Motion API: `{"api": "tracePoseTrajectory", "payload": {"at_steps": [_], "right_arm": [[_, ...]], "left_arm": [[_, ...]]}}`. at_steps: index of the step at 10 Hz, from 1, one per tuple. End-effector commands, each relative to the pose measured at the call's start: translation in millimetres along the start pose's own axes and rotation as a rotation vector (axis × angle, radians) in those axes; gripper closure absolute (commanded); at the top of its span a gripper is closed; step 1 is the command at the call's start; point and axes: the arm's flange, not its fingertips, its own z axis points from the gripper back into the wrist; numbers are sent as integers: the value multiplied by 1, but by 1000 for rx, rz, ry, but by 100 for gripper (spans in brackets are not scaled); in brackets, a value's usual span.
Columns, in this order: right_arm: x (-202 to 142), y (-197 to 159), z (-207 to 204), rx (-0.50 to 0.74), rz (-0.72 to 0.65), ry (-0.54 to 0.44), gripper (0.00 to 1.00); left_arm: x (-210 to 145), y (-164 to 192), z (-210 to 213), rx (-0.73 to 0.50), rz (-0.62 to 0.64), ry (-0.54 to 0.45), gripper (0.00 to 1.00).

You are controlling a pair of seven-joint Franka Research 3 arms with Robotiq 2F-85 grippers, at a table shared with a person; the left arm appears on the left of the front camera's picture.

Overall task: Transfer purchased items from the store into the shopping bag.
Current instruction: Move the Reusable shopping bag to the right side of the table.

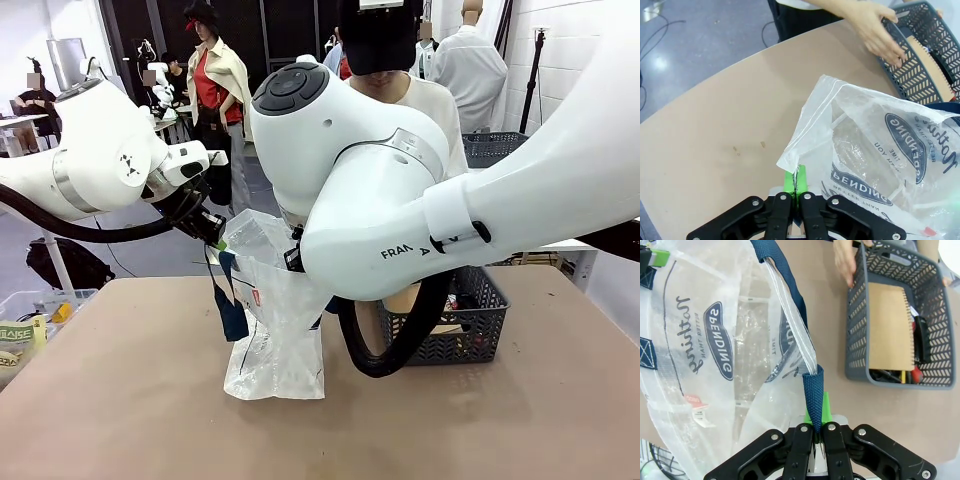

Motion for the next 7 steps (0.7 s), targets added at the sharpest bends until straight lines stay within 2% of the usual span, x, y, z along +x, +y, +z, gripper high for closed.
{"api": "tracePoseTrajectory", "payload": {"at_steps": [1,7], "right_arm": [[-1,-1,-1,-8,3,-6,100],[-1,-1,-1,-8,3,-6,100]], "left_arm": [[0,1,2,1,3,-4,100],[0,1,2,1,3,-4,100]]}}
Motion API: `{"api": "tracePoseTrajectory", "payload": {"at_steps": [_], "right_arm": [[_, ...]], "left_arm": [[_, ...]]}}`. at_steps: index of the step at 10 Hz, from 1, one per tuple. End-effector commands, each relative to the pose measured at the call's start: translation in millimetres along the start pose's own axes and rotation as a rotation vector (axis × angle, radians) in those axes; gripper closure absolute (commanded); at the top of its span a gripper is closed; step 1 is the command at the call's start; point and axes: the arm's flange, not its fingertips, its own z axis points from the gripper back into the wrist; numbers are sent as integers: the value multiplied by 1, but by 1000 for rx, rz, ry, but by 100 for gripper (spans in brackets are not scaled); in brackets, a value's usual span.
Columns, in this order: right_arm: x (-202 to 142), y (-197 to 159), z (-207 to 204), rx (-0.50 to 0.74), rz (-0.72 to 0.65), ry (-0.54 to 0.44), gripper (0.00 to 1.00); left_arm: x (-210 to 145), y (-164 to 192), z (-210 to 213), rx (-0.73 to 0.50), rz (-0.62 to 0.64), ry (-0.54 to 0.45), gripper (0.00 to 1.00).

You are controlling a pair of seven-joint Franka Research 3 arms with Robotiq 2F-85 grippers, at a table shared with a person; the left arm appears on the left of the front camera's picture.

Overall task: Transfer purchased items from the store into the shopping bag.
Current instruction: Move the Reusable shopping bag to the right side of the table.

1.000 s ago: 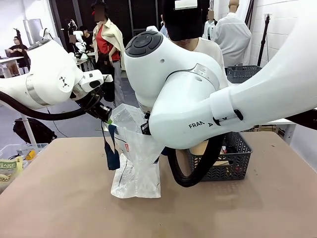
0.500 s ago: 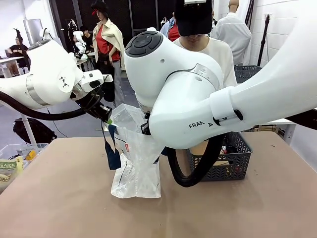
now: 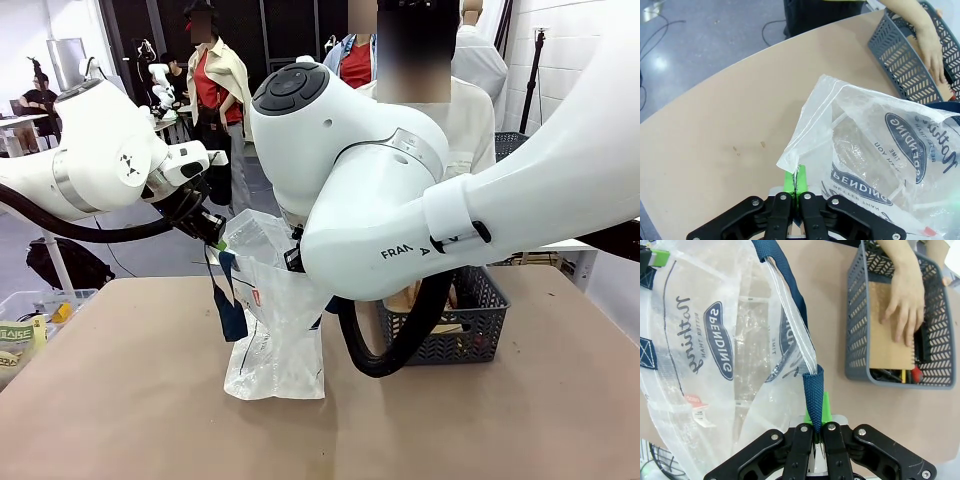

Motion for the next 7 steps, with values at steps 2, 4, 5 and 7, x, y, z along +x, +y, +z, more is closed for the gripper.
{"api": "tracePoseTrajectory", "payload": {"at_steps": [2,4,5,7], "right_arm": [[-1,-1,-1,-8,3,-6,100],[-1,-1,-1,-8,3,-6,100],[-1,-1,-1,-8,3,-6,100],[-1,-1,-1,-8,3,-6,100]], "left_arm": [[0,1,2,1,3,-4,100],[0,1,2,1,3,-4,100],[0,1,2,1,3,-4,100],[0,1,2,1,3,-4,100]]}}
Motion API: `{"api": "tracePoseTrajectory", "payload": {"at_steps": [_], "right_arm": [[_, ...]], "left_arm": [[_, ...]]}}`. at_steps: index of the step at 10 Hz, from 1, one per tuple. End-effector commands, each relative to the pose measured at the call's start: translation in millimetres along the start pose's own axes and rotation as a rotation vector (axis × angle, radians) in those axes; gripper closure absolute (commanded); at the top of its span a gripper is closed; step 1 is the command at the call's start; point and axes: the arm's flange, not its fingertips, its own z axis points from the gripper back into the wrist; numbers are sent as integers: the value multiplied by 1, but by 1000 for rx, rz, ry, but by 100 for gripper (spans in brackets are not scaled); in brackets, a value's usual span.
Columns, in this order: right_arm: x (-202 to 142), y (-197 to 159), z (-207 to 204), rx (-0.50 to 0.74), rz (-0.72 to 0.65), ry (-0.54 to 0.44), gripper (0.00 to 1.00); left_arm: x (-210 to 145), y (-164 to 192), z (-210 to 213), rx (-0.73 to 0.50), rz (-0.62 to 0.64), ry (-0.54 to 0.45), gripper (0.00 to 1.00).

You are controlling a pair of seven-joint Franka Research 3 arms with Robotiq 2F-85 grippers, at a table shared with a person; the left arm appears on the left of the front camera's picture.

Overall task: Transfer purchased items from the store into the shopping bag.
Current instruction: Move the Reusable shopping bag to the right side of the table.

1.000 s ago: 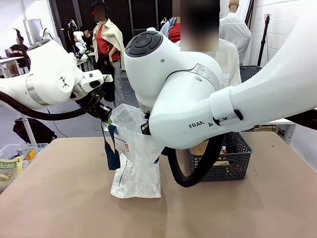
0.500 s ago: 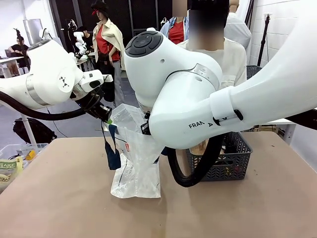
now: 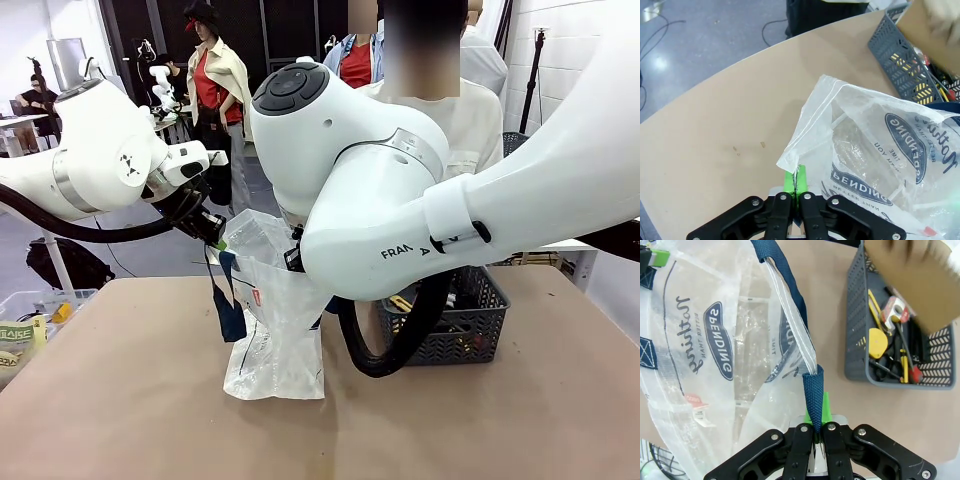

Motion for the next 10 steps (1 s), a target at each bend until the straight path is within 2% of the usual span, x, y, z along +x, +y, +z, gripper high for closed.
{"api": "tracePoseTrajectory", "payload": {"at_steps": [1,10], "right_arm": [[-1,-1,-1,-8,3,-6,100],[-1,-1,-1,-8,3,-6,100]], "left_arm": [[0,1,2,1,3,-4,100],[0,1,2,1,3,-4,100]]}}
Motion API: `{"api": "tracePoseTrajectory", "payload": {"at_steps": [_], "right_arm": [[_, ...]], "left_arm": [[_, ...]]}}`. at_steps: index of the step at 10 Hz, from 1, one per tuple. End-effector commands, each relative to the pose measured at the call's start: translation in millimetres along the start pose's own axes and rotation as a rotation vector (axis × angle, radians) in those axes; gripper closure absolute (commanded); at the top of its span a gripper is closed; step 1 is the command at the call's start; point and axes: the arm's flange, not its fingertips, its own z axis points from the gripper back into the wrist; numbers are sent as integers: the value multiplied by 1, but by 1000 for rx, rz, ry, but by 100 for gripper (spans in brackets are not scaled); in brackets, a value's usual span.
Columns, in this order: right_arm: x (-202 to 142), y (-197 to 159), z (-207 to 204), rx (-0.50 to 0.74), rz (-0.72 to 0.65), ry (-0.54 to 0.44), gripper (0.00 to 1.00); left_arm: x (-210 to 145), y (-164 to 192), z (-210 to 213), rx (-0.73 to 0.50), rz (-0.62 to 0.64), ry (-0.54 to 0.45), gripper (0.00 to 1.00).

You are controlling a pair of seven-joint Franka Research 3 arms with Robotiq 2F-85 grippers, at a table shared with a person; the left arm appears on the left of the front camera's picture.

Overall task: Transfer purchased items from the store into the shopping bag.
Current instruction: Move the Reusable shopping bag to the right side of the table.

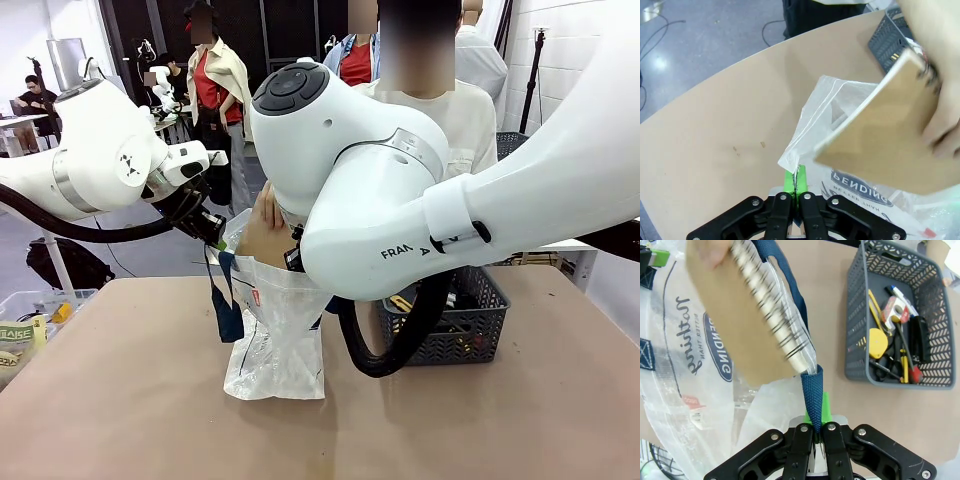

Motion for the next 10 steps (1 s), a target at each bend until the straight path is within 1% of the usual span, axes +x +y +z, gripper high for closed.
{"api": "tracePoseTrajectory", "payload": {"at_steps": [1,10], "right_arm": [[-1,0,-1,-8,3,-6,100],[-1,0,-1,-8,3,-6,100]], "left_arm": [[0,1,2,2,4,-4,100],[0,1,2,2,4,-4,100]]}}
